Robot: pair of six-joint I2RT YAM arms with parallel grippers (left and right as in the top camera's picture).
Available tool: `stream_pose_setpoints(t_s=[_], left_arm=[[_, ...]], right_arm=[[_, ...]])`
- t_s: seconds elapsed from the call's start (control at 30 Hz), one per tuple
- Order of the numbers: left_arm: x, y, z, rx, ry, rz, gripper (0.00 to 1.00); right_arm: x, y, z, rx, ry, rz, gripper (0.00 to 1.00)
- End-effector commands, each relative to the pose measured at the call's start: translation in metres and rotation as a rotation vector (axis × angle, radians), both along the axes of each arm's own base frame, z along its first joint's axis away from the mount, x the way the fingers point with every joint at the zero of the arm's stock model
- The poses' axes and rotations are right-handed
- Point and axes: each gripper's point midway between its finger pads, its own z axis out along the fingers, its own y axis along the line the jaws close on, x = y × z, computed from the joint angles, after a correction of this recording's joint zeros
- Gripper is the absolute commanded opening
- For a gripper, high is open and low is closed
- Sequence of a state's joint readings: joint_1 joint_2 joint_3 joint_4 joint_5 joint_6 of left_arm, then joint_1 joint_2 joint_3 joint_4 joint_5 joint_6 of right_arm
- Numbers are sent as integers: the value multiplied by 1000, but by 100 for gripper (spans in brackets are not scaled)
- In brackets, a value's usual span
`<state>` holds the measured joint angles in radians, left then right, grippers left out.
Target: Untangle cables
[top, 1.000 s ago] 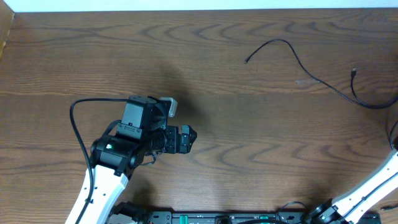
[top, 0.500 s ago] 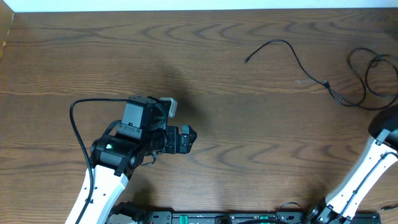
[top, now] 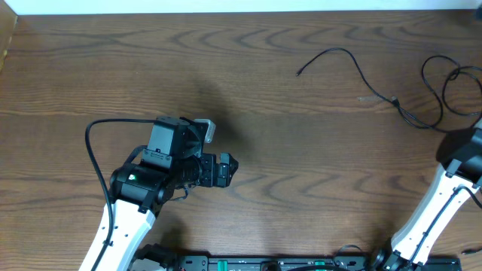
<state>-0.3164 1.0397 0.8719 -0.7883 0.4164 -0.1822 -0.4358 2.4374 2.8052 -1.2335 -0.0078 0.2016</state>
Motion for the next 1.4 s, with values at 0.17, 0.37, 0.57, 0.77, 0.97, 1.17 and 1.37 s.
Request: stream_pose_setpoints(t_s=[0.17, 0.37, 0.57, 0.77, 0.97, 1.17, 1.37], left_arm=[[1, -2, 1, 5, -19, -25, 98], [1, -2, 1, 7, -22, -31, 98], [1, -2, 1, 15, -34, -49, 98], [1, -1, 1, 16, -33, -48, 98], [4, 5, -2, 53, -44, -26, 98], [4, 5, -2, 53, -42, -26, 98], [4, 5, -2, 53, -42, -26, 98]], right_arm=[[25, 156, -74, 21, 215, 481, 99], [11, 210, -128, 43, 363, 588, 87], [4, 226, -148, 27, 416, 609, 82], [-3, 221, -157, -11, 467, 590, 85], [-25, 206, -175, -39, 581, 556, 86], [-34, 206, -188, -27, 622, 557, 84], [-48, 201, -211, -7, 671, 550, 81]])
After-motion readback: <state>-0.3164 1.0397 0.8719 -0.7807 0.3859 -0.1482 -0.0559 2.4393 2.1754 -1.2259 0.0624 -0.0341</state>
